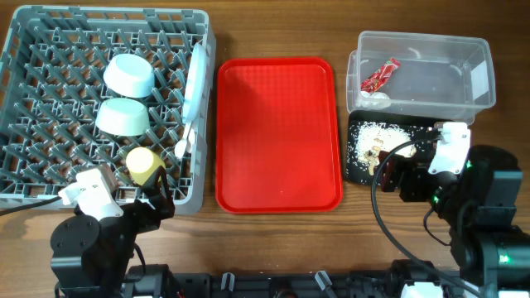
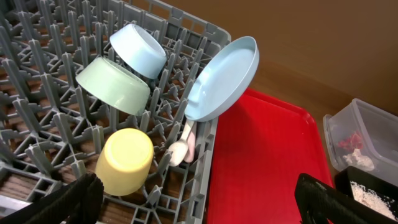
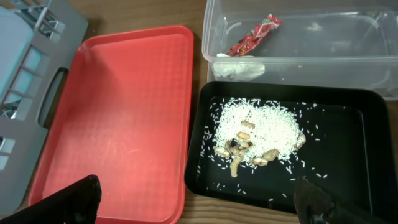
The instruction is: Sort waste into correct bins and load items into the dishwasher rack
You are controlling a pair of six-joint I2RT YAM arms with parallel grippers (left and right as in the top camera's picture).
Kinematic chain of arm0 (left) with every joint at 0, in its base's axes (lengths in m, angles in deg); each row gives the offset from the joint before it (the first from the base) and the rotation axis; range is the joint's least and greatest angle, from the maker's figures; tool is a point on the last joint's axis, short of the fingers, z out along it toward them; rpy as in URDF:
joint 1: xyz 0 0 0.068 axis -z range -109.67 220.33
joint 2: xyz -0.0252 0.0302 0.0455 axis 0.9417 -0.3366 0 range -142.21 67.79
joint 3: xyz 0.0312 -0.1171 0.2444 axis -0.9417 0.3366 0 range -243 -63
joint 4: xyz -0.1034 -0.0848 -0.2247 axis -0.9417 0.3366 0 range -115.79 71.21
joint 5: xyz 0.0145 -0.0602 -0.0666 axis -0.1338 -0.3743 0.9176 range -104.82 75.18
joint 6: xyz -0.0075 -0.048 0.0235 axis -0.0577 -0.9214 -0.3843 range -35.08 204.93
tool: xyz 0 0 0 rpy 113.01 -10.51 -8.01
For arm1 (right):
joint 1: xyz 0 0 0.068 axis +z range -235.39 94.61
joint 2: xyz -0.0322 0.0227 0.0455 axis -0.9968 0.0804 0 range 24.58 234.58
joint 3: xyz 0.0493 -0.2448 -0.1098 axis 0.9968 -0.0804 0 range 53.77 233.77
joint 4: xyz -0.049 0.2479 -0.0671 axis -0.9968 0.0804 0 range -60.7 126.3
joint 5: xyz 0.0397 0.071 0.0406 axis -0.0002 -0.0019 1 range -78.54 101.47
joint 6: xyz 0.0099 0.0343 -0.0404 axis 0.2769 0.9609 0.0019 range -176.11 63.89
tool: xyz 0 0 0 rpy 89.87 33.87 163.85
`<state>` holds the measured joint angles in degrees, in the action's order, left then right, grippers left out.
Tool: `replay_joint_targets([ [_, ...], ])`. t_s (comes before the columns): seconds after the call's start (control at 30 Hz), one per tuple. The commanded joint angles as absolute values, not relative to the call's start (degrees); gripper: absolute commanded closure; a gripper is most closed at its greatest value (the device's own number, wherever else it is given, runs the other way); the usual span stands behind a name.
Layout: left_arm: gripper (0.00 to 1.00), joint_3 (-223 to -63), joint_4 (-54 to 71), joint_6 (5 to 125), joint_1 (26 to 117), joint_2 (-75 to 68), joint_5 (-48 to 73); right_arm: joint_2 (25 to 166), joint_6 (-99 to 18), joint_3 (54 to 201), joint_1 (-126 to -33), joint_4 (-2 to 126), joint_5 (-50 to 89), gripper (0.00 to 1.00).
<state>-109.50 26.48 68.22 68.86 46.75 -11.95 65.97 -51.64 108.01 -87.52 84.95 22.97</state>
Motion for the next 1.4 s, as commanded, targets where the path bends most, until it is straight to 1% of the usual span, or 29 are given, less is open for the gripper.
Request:
replay_joint_targets([
  [0.0, 0.0, -109.17, 26.35, 67.78, 69.1, 47.15, -11.25, 67.5, -51.2, 107.48, -87.43, 84.89, 22.19, 0.0],
  [0.23, 0.0, -109.17, 26.35, 67.78, 69.1, 47.15, -11.25, 64.79, -51.66, 107.31, -87.48, 84.87, 21.77, 0.0],
  [0.4, 0.0, -109.17, 26.35, 67.78, 69.1, 47.15, -11.25, 56.18, -53.56, 103.11, -87.48, 77.92, 21.77, 0.0],
  [0.5, 0.0, -109.17, 26.35, 67.78, 69.1, 47.15, -11.25, 48.99, -52.16, 96.73, -87.48, 71.51, 22.16, 0.0],
  [0.63, 0.0, -109.17, 26.35, 67.78, 69.1, 47.15, -11.25, 36.68, -48.03, 83.83, -87.48, 59.36, 24.7, 0.0],
  [0.8, 0.0, -109.17, 26.35, 67.78, 69.1, 47.15, -11.25, 26.19, -46.5, 71.79, -87.48, 44.78, 25.05, 0.0],
  [0.97, 0.0, -109.17, 26.35, 67.78, 69.1, 47.15, -11.25, 24.75, -47.14, 64.1, -87.48, 29.98, 24.35, 0.0],
  [1.03, 0.0, -109.17, 26.35, 67.78, 69.1, 47.15, -11.25, 24.75, -47.18, 62.02, -87.48, 26.14, 23.87, 0.0],
  [1.13, 0.0, -109.17, 26.35, 67.78, 69.1, 47.15, -11.25, 24.75, -47.51, 59.72, -87.48, 24.67, 23.72, 0.0],
  [1.27, 0.0, -109.17, 26.35, 67.78, 69.1, 47.15, -11.25, 24.75, -52.99, 56.75, -87.43, 24.26, 24.5, 0.0],
  [1.33, 0.0, -109.17, 26.35, 67.78, 69.1, 47.15, -11.25, 24.75, -56.05, 53.93, -87.43, 24.5, 26.99, 0.0],
  [1.37, 0.0, -109.17, 26.35, 67.78, 69.1, 47.15, -11.25, 24.75, -56.01, 54.02, -87.43, 26.66, 26.97, 0.0],
])
